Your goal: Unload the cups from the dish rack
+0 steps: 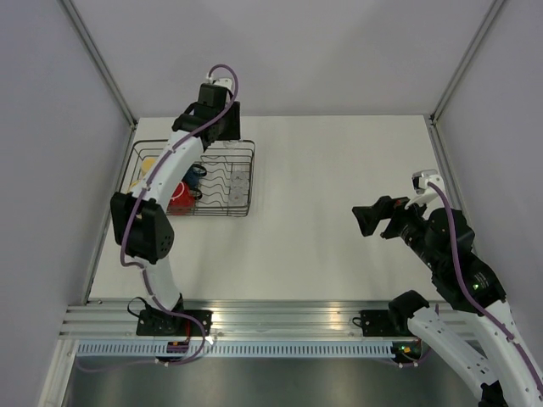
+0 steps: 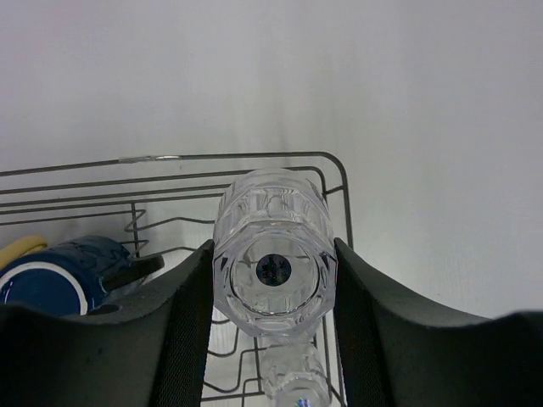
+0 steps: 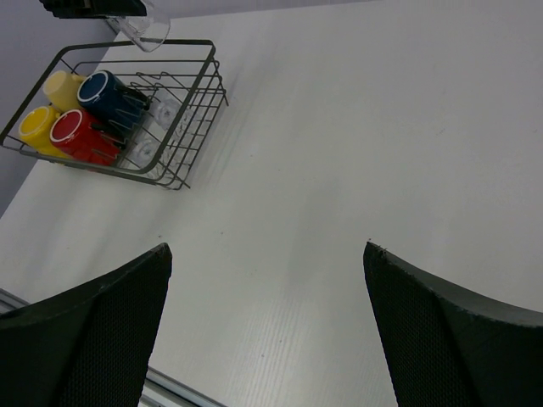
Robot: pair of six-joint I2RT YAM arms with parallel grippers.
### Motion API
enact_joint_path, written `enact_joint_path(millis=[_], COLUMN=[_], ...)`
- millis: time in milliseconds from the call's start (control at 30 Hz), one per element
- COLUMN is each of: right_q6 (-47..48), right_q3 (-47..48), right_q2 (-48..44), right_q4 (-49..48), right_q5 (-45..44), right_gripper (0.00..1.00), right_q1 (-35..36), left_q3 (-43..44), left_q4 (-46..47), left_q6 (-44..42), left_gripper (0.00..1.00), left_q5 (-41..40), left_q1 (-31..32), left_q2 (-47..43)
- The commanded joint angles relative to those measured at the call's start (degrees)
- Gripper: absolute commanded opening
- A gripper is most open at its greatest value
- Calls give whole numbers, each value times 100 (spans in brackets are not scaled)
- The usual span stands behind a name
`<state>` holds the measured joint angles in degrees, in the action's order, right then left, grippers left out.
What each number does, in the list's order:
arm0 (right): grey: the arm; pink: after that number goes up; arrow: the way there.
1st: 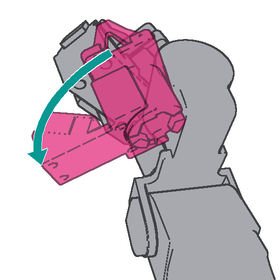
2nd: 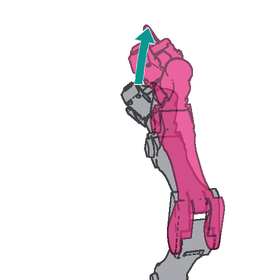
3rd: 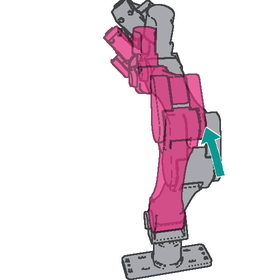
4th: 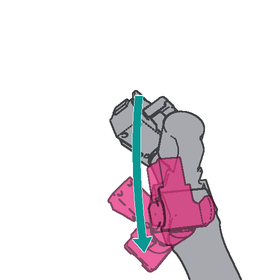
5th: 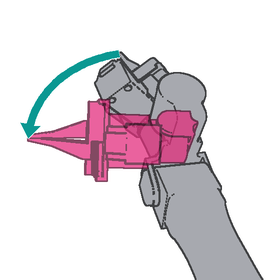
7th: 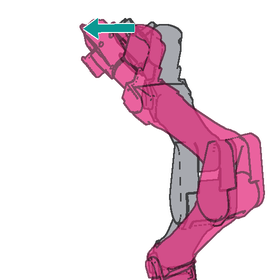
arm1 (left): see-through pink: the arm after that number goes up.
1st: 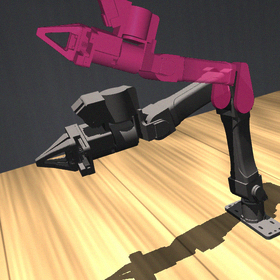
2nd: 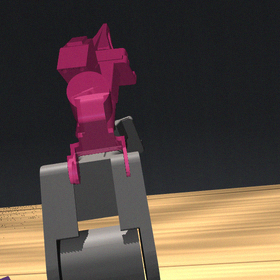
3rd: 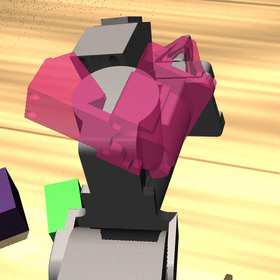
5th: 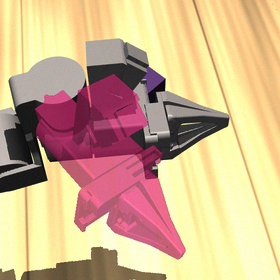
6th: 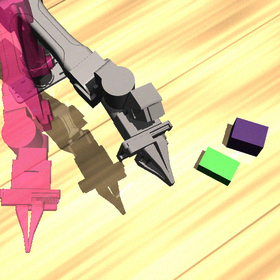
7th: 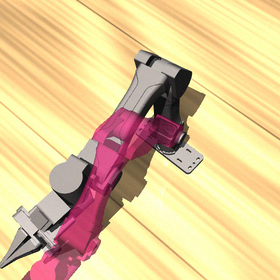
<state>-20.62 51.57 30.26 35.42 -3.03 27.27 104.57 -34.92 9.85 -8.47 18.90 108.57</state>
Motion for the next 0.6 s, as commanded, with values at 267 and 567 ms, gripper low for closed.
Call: enact_joint_path(millis=[267,567], right_q6=[-846,-1550], right_q3=[-866,-1588], right_q2=[270,463], right_q4=[-2167,-4235], right_q5=[777,2543], right_gripper=[98,98], right_q1=[24,33], left_q3=[-1008,-2888], left_q4=[801,3419], left_q6=[1658,3557], left_gripper=[2,2], left_q5=[2970,5065], left_q1=[360,703], left_q2=[-1786,-2788])
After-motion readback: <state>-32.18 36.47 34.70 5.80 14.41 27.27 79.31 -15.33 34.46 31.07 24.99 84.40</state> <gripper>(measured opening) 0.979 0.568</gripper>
